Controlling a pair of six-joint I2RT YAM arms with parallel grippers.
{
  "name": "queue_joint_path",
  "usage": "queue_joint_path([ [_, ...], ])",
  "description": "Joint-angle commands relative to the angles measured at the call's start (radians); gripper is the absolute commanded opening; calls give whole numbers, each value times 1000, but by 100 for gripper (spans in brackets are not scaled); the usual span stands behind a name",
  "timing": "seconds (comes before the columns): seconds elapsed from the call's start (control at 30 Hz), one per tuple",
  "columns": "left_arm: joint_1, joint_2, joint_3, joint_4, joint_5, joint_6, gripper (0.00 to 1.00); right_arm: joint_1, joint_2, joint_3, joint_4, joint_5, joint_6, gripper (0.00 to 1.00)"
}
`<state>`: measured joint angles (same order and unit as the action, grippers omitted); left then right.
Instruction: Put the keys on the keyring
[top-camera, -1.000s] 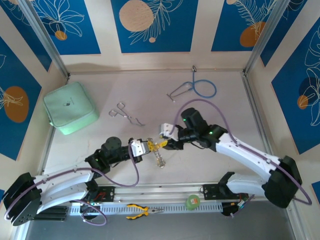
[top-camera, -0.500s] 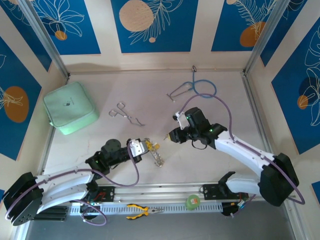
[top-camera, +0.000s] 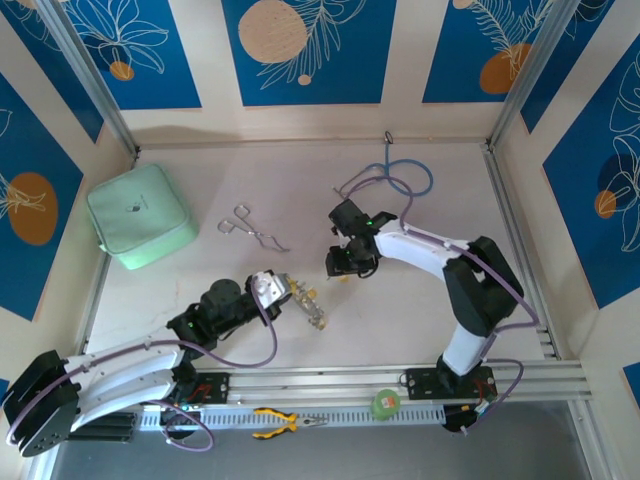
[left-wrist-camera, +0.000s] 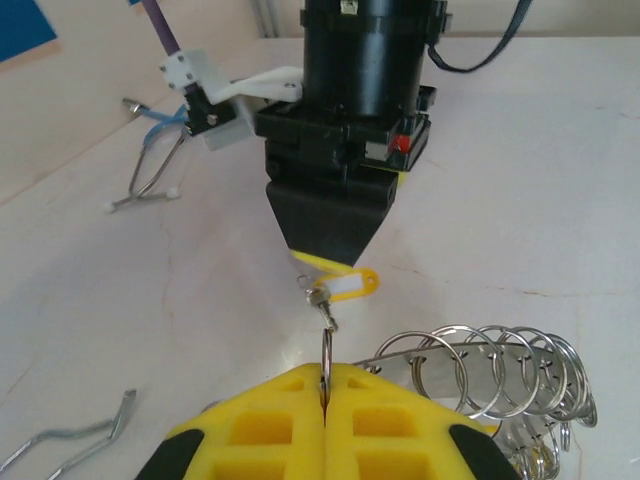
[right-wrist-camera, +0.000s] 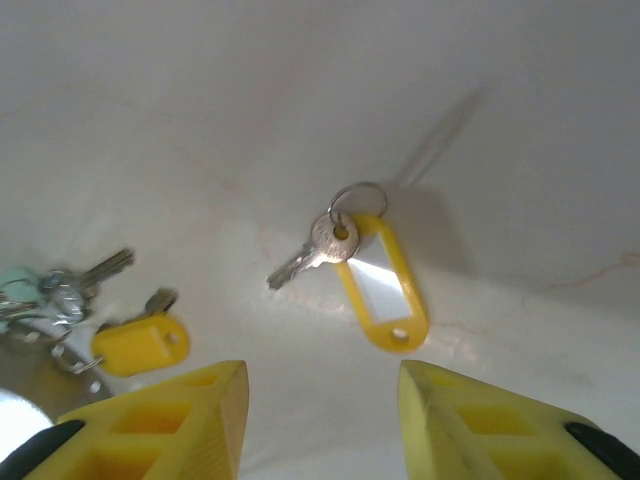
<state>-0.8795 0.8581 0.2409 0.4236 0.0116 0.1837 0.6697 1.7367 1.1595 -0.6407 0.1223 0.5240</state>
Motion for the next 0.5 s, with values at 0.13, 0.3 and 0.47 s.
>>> queue_joint_path([
  [0.13,4,-19,26,32,-39,-25,0,30,133,126,-66,101,94,45],
  [0.3,4,-14,23,31,-24,-6,0,37,199,183,-100,168,120,40],
  [0.47,4,-11,28,21,8,7,0,48,238,211,-126,211,116,35],
])
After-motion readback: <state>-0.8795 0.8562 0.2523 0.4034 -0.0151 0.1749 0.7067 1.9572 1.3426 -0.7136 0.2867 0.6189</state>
